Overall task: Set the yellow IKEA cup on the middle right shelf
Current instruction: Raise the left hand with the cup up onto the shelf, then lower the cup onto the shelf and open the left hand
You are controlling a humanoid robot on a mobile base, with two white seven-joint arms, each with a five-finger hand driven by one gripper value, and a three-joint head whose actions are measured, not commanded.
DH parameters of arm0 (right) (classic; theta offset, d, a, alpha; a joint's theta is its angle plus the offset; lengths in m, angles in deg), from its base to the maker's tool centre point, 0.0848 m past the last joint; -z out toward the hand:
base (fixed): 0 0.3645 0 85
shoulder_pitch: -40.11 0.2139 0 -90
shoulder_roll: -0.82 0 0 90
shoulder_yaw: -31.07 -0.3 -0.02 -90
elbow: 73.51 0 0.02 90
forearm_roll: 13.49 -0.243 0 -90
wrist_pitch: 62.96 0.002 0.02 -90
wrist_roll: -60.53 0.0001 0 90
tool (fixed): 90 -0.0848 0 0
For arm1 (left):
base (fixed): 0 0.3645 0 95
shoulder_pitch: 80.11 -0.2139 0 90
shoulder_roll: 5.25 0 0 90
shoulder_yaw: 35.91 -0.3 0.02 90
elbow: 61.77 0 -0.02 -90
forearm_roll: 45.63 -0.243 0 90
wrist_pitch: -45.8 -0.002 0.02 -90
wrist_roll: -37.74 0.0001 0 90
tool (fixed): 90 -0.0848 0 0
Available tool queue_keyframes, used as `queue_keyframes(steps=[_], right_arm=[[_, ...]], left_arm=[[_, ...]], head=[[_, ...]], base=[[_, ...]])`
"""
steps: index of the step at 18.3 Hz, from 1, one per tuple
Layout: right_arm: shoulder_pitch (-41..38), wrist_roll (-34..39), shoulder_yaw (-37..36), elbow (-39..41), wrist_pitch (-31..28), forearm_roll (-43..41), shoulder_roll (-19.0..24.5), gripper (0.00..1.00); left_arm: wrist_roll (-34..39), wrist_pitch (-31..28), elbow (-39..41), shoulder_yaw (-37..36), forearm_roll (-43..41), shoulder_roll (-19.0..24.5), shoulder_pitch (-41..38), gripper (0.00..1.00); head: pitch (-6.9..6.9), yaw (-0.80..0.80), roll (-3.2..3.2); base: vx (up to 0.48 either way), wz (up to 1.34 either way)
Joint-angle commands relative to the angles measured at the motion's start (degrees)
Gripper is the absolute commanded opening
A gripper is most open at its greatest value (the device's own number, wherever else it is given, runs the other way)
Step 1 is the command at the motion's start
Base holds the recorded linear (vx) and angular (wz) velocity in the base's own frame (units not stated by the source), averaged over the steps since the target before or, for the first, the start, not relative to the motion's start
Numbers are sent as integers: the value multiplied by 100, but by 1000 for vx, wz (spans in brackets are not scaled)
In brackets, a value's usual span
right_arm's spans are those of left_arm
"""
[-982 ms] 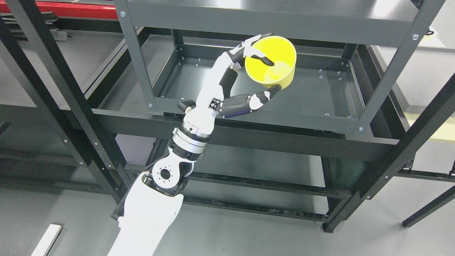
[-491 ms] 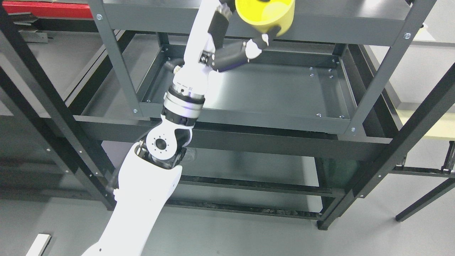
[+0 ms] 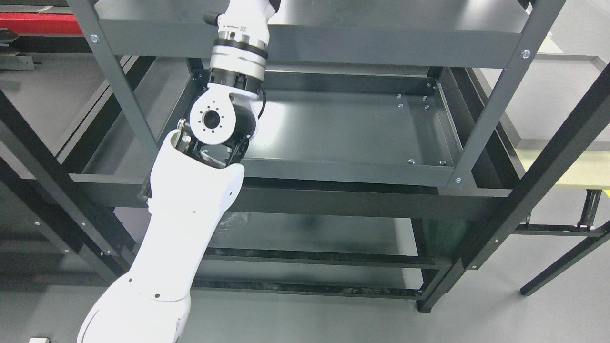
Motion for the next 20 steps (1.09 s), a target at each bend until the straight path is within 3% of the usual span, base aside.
queue_keyframes(steps=[1,6,8,12,13,17,20], right_arm=[[-80,-4,97,0,-4,-141,-100,99],[-80,-4,97,8,-4,-141,-100,99],[-80,-4,97,0,-4,-141,-100,99],[-80,-4,97,0,-4,-141,-100,99],[-80,-4,97,0,-4,-141,-100,99],[-80,-4,97,0,-4,-141,-100,99],[-80,-4,97,0,-4,-141,-100,99]], left_arm=[[179,-918,-578,-362,804,100,501,0],[504,-2000,-631,-540,774,100,659,2],[514,-2107,-675,-548,326,100,651,2],[514,-2265,-755,-548,227,100,659,8],[514,-2317,-746,-548,219,100,659,11],[514,-2765,-737,-575,114,100,659,41],[514,-2863,-737,-584,17,100,651,55]], head=[[0,0,0],[-2,0,0],[-1,0,0],[-2,0,0],[-2,0,0],[-1,0,0],[-1,0,0]], base=[[118,-8],[124,-5],[89,112],[39,20],[0,0],[-2,-4],[-2,3]])
